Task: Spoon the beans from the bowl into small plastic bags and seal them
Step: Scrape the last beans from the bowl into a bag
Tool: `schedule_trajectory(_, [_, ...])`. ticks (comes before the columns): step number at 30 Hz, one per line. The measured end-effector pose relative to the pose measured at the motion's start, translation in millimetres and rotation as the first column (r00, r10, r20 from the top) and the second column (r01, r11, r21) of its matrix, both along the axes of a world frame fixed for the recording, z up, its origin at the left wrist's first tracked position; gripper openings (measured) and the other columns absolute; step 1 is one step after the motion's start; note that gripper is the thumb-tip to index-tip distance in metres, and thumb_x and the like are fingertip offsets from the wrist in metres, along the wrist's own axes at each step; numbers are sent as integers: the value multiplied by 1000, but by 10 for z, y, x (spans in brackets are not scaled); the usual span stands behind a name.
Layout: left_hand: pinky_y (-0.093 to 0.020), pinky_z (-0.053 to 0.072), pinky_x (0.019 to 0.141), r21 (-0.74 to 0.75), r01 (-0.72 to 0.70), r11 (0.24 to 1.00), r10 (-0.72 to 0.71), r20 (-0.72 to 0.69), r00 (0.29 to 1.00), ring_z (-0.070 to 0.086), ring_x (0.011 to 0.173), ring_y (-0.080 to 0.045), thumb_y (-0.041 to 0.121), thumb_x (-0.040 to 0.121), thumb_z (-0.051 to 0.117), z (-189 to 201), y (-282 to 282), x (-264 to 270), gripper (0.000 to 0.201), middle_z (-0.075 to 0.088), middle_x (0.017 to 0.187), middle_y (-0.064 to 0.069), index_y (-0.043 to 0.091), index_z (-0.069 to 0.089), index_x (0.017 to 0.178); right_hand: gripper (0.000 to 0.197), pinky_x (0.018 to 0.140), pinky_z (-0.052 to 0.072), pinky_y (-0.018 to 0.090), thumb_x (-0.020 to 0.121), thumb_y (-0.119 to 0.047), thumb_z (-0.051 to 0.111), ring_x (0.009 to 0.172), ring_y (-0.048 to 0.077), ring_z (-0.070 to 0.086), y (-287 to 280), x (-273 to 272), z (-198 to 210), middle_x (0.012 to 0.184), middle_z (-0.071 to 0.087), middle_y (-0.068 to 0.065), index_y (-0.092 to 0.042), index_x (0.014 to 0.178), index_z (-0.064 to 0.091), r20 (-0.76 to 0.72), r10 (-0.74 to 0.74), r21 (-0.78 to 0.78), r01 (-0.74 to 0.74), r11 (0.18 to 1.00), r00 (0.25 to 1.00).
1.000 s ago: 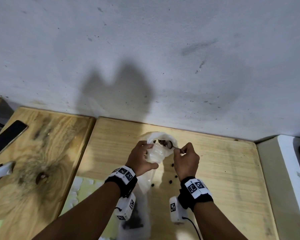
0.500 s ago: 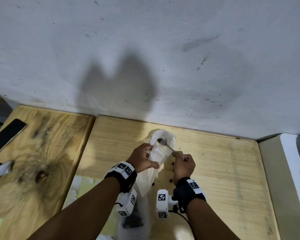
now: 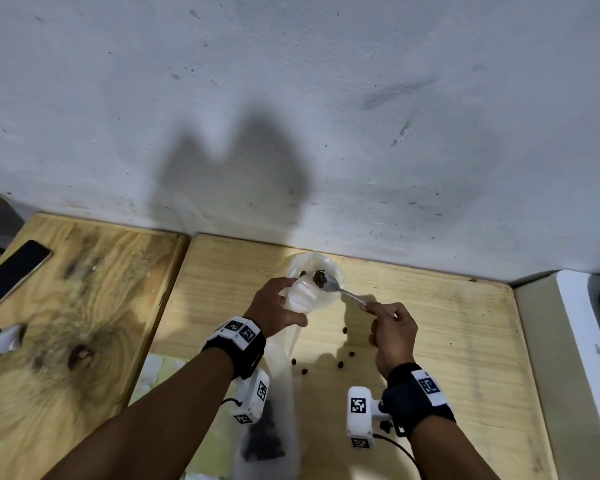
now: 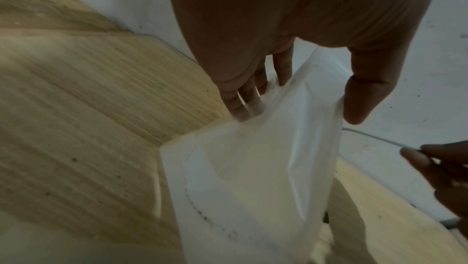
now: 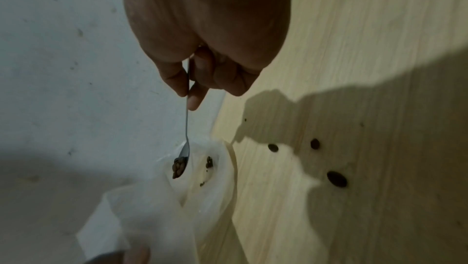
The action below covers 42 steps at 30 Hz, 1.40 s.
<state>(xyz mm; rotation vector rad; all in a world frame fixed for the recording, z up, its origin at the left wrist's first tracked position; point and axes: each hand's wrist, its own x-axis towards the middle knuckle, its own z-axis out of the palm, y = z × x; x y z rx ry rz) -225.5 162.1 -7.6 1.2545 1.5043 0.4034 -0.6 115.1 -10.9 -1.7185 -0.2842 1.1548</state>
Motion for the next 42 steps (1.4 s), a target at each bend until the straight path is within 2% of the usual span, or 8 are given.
schedule_trajectory(10, [-29,49,82,-32,25,999,-25,-2,1000,58,109,-19,17,50,88,-11,6,21,87,50,131,6,29,53,128,38,50,25,29,80,3,71,49,19,28,-28,200,562,76,58,35,-19,59,46,183,206,222,-245,944,961])
schedule_trajectory(14, [-29,51,80,-52,35,998,-34,18,999,60,105,-19,22,44,88,36,15,55,89,54,126,5,26,55,126,30,59,41,24,77,5,77,60,18,53,23,92,650,71,62,26,-2,68,49,393,327,224,-435,872,859])
schedule_trajectory(17, [-32,54,82,-93,-5,996,11,66,998,65,98,-18,33,34,84,52,20,51,92,66,114,2,24,60,123,30,57,39,21,77,8,75,61,17,48,53,96,611,68,53,29,5,69,47,431,186,281,-327,902,883])
schedule_trajectory(20, [-31,52,79,-146,-47,988,67,139,988,66,96,-18,16,50,85,85,21,28,61,72,101,0,23,68,109,30,56,39,21,78,9,70,57,12,45,67,83,478,60,45,15,-1,66,44,487,68,263,-221,939,871])
schedule_trajectory(27, [-26,48,78,-179,-72,981,110,213,971,65,99,-16,5,59,82,159,-14,69,45,74,101,-2,19,73,100,25,47,35,27,83,-15,68,40,11,42,102,-170,185,47,47,-6,-15,73,45,760,321,-43,-449,892,565])
schedule_trajectory(31, [-27,52,82,-169,-56,984,93,224,970,67,98,-18,2,61,82,185,-31,73,47,74,102,-4,17,71,104,27,52,39,32,88,-22,65,49,25,49,153,-232,176,55,52,-2,-16,76,42,809,313,-79,-436,897,498])
schedule_trajectory(37, [-38,54,92,-171,5,985,40,259,965,70,96,-19,12,52,83,187,-40,76,50,76,97,-2,20,72,101,28,51,37,31,84,-22,68,46,20,44,178,-358,142,52,47,-6,-16,71,44,720,232,-32,-303,953,654])
schedule_trajectory(42, [-42,52,95,-175,21,984,27,272,962,70,95,-20,13,49,82,155,-81,74,54,76,95,-4,19,71,102,31,50,46,35,82,-20,68,48,34,54,149,-427,83,52,50,3,-19,68,40,642,175,-18,-214,977,746])
